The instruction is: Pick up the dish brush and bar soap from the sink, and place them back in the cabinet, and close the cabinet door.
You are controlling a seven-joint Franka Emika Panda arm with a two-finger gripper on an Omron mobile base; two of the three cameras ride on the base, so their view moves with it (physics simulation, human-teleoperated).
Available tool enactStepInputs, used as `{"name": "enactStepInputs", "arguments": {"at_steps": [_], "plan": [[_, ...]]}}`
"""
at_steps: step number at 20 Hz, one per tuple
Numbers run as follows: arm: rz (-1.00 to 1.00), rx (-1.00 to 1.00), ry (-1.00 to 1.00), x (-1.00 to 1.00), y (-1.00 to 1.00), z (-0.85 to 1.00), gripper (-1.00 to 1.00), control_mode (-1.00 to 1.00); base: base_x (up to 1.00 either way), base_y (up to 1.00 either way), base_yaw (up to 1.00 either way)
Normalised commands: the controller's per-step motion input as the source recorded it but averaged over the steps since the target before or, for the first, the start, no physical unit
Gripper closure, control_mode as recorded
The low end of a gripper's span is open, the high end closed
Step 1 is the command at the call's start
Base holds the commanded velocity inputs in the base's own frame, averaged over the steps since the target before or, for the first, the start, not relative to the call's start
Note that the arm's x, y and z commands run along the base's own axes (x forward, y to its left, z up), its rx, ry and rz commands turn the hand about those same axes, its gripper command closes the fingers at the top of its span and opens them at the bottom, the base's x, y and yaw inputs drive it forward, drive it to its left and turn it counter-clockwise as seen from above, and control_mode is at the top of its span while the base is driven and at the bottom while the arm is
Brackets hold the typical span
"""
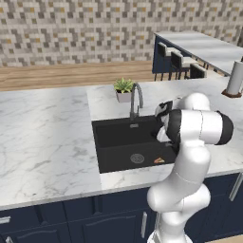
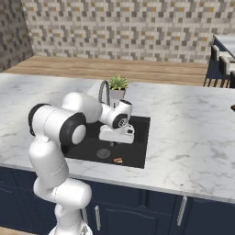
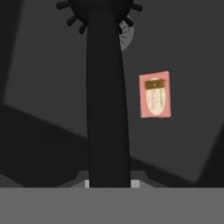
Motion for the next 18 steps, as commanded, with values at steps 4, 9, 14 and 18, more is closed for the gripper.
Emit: {"name": "enactStepInputs", "arguments": {"at_steps": [4,9,14,18], "plan": [[-0.15,0.00,0.00,-0.31,0.16,0.11,1.00,-1.00,0.00,0.00,0.00],[-0.16,0.00,-0.01,-0.29,0.22,0.18,1.00,-1.00,0.00,0.00,0.00],[-0.10,-0.04,-0.10,-0.16,0.20,0.28,1.00,-1.00,0.00,0.00,0.00],[-0.06,-0.08,-0.19,-0.13,0.18,0.20,1.00,-1.00,0.00,0.00,0.00]]}}
